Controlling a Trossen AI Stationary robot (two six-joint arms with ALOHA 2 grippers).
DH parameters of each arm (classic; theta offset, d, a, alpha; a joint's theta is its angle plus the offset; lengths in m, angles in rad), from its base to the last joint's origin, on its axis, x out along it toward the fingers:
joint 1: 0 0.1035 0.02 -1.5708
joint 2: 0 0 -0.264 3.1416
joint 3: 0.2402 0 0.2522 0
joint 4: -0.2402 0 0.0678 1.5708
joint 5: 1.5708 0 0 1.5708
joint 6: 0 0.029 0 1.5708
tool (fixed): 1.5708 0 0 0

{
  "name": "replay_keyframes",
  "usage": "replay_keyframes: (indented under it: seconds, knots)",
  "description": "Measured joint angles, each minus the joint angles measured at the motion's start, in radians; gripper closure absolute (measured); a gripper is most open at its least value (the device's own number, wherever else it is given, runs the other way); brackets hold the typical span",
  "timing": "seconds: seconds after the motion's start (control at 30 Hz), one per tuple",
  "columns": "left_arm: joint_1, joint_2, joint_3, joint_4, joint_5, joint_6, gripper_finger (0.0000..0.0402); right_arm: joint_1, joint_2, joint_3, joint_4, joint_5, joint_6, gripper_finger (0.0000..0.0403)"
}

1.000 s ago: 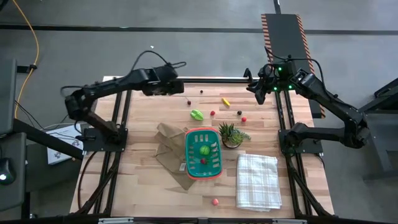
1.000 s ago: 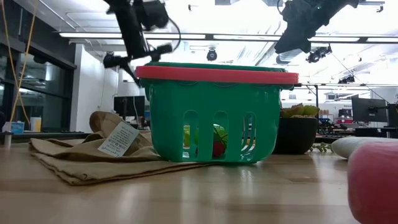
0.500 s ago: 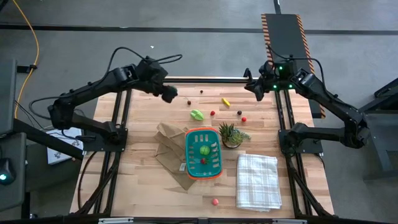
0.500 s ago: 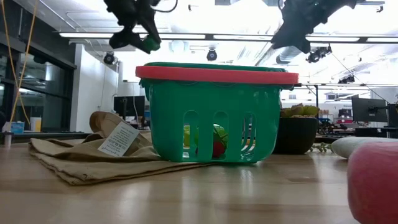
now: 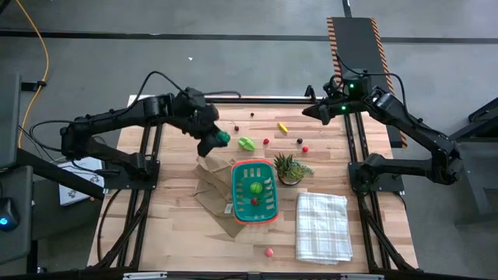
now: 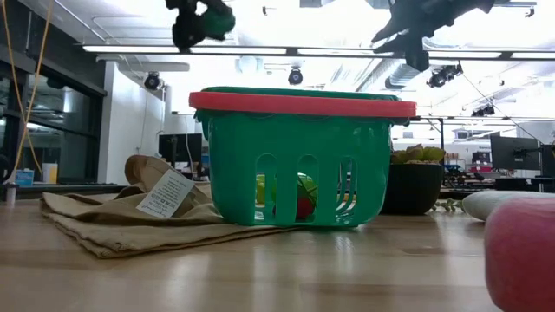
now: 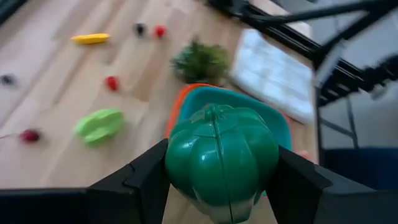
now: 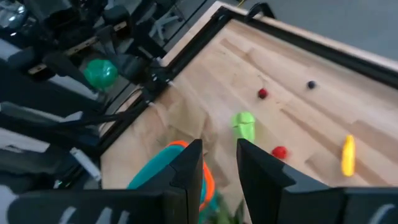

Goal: Pick and placing Produce into tupperware
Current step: Put the green bell pepper into the green basket

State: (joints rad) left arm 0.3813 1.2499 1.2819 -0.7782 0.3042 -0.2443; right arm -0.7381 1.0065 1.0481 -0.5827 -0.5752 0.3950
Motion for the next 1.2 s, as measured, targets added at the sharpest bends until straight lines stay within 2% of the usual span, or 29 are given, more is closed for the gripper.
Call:
replay_keyframes:
  seconds: [0.2, 0.33, 0.4, 0.6, 0.73, 1.2]
  knots:
    - [-0.148, 0.0, 0.0, 0.059, -0.001, 0.004, 0.0192, 0.067, 0.0, 0.0, 0.034, 0.0, 0.044, 0.0313]
    - [-0.239, 0.0, 0.0, 0.112, -0.06, 0.005, 0.0192, 0.113, 0.0, 0.0, 0.068, 0.0, 0.077, 0.0313]
    - [-0.28, 0.0, 0.0, 0.133, -0.115, 0.004, 0.0192, 0.139, 0.0, 0.0, 0.086, 0.001, 0.091, 0.0313]
    - [-0.41, 0.006, 0.0, 0.209, -0.401, 0.017, 0.0192, 0.212, 0.0, 0.0, 0.104, 0.002, 0.096, 0.0313]
    - [-0.453, 0.026, 0.0, 0.26, -0.493, 0.031, 0.0192, 0.253, 0.0, 0.0, 0.115, 0.003, 0.072, 0.0313]
    - [-0.475, 0.17, 0.0, 0.333, -0.537, -0.049, 0.0192, 0.376, 0.0, 0.0, 0.126, 0.047, 0.039, 0.0313]
